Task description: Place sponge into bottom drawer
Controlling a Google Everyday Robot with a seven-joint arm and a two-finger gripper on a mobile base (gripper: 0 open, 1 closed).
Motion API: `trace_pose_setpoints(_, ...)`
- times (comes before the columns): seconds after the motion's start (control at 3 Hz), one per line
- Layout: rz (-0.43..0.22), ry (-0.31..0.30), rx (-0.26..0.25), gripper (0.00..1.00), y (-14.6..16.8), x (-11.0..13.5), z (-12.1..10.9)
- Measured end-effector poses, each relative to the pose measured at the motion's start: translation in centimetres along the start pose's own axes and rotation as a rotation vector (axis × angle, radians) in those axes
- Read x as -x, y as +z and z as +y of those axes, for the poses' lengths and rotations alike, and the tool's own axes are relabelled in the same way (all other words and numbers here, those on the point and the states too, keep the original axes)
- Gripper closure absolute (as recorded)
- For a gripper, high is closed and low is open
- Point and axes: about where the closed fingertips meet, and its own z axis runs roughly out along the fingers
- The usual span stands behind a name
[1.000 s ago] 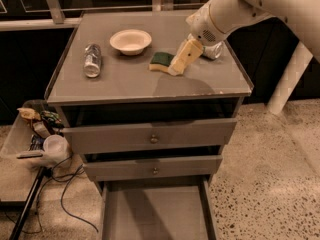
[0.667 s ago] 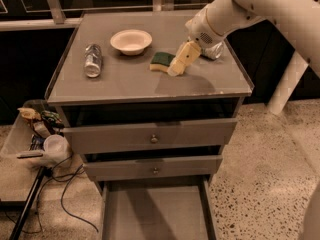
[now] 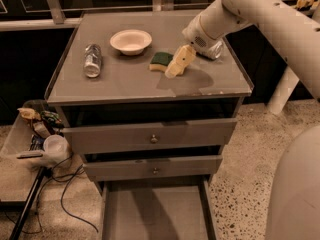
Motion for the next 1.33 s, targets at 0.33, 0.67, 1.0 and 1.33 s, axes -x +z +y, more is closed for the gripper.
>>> trace_pose_setpoints(0.33, 0.003, 0.010, 0.018, 0.00, 1.1, -0.2, -0.1)
trace_pose_setpoints(0.67, 0.005, 0.020, 0.036, 0.00, 2.0, -0.5, -0.1)
trace_pose_setpoints(1.0, 0.008, 0.030, 0.047, 0.00, 2.6, -0.9, 0.1)
trace_pose_setpoints(1.33, 0.015, 0.043, 0.063, 0.00, 3.4, -1.5, 0.5)
